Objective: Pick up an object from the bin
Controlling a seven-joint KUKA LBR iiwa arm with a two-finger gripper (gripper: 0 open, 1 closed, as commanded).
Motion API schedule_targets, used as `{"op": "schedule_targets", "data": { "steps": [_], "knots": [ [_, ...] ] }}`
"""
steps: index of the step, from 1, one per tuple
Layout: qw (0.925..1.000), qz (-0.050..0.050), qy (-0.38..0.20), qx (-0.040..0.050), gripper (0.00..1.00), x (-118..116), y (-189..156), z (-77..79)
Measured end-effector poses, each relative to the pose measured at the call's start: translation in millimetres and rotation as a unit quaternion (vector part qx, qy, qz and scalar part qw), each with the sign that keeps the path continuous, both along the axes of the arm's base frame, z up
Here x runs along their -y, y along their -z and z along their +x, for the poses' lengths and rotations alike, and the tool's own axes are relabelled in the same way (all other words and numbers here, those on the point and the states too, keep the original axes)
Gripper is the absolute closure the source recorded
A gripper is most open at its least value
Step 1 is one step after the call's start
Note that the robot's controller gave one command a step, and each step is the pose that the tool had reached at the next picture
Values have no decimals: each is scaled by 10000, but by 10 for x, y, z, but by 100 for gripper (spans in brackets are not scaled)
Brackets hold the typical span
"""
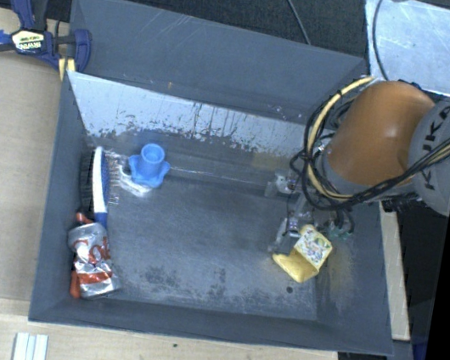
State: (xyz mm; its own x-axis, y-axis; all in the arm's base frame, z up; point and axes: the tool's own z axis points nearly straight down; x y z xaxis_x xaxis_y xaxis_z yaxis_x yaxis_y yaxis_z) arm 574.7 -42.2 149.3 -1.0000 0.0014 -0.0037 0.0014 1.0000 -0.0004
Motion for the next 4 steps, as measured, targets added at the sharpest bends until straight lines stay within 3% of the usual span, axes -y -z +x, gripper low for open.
{"op": "schedule_targets", "data": {
  "steps": [1,2,3,4],
  "knots": [
    [9999,36,-131,-6,0,953,714,20],
    [9987,4,-499,65,0,943,130,24],
    [9988,23,486,3,0,1155,495,-54],
    [9998,3,172,92,0,1090,705,29]
  ]
}}
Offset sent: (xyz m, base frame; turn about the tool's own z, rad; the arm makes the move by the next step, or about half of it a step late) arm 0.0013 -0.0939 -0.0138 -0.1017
